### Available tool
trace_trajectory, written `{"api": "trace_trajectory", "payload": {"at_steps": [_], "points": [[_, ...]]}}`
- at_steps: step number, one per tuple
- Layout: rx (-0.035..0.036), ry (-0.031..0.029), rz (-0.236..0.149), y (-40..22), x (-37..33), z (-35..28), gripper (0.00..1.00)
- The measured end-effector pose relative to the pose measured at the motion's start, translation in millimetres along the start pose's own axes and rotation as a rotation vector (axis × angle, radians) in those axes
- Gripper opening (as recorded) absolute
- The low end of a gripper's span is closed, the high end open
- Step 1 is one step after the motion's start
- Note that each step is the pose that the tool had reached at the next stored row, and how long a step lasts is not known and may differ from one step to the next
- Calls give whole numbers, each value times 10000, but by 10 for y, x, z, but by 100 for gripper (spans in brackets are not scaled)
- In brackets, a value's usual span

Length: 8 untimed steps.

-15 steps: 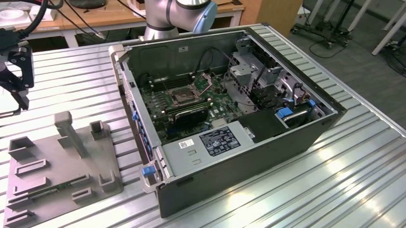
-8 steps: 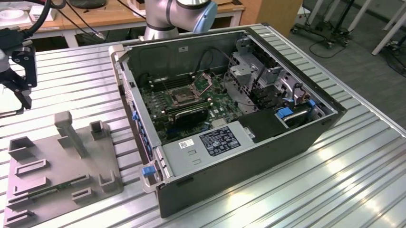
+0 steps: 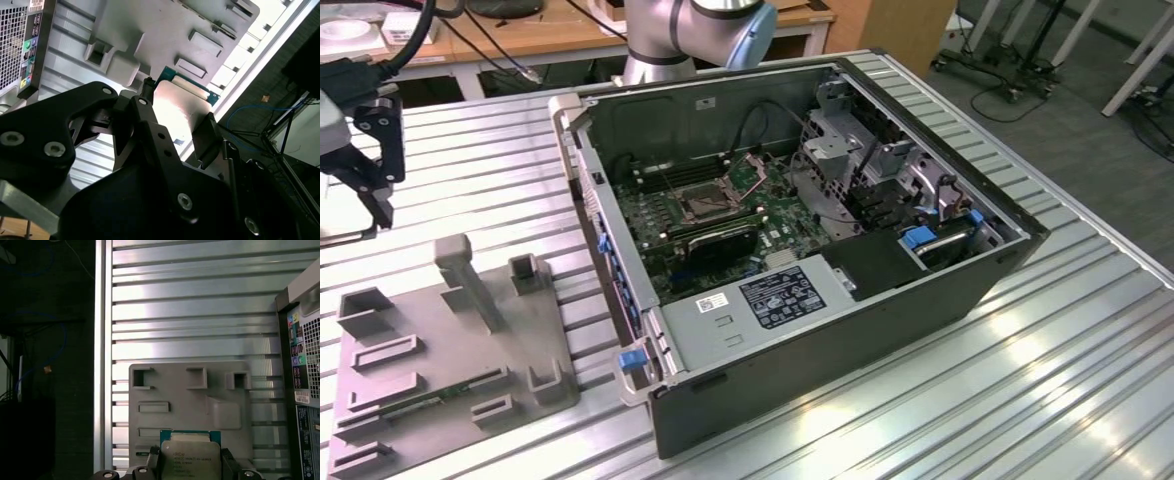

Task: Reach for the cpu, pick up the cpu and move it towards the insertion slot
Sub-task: 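Pick up the cpu and move it towards the insertion slot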

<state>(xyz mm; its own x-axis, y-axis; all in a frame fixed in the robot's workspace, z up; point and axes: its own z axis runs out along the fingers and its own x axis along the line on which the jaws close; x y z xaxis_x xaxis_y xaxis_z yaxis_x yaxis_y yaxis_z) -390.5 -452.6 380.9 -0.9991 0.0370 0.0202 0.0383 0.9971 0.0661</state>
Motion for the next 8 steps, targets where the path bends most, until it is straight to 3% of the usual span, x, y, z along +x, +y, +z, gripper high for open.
{"api": "trace_trajectory", "payload": {"at_steps": [8], "points": [[0,0,0,1,-37,-1,55]]}}
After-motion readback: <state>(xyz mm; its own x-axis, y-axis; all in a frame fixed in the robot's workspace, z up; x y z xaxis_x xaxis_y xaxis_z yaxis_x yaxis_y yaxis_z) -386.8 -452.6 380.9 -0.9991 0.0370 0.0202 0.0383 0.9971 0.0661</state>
